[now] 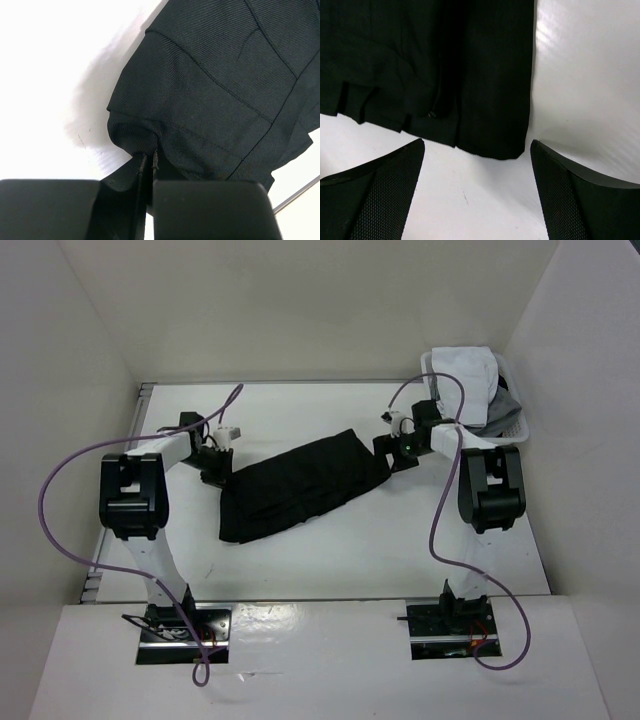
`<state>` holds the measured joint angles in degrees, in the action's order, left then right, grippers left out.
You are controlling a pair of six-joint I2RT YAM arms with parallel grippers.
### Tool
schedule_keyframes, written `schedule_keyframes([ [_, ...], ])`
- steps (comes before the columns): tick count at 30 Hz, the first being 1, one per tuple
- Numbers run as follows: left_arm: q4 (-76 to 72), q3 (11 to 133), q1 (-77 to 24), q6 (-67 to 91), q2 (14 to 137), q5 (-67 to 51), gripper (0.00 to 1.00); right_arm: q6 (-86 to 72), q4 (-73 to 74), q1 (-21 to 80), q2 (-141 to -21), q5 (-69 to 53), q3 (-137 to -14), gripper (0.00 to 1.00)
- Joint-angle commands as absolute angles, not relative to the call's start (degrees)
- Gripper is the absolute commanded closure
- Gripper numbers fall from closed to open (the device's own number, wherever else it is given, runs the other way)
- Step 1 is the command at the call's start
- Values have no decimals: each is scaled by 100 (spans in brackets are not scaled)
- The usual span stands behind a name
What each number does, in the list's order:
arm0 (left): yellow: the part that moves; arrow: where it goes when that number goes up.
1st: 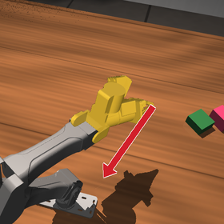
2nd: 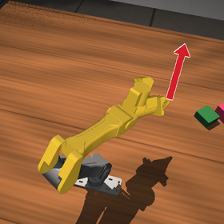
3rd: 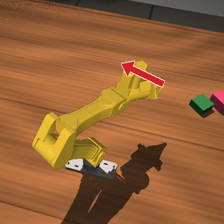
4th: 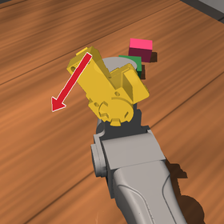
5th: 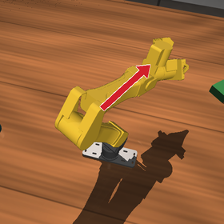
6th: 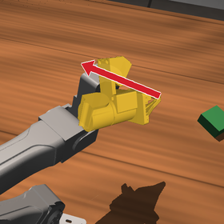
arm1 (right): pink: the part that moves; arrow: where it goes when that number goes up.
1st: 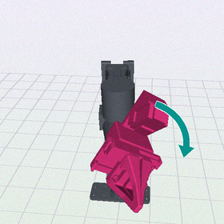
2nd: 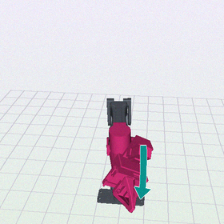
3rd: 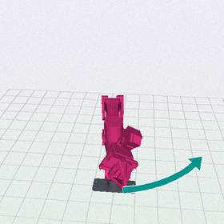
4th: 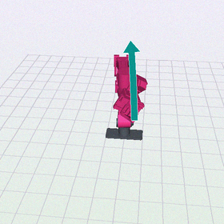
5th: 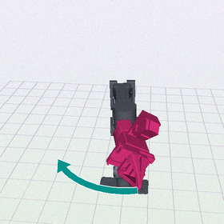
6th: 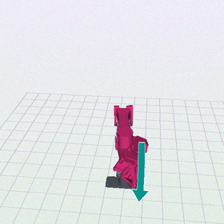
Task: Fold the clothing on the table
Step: Fold the skirt
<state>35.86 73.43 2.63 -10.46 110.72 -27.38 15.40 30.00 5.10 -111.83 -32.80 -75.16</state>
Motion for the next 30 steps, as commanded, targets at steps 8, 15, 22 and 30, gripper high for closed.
schedule_keyframes([
  [8,3305,7277,158,-958,11266,-2751,95,1521,2681,738,-11505,-3524,-8060,11],
  [15,3190,7330,158,-905,11540,-2962,95,1521,2681,791,-11453,-3454,-8007,11],
  [22,3129,7330,158,-853,11707,-3023,96,1521,2681,896,-11452,-3401,-8007,12],
  [30,3129,7330,158,-800,11707,-3085,96,1521,2786,1002,-11514,-3340,-8060,40],
])
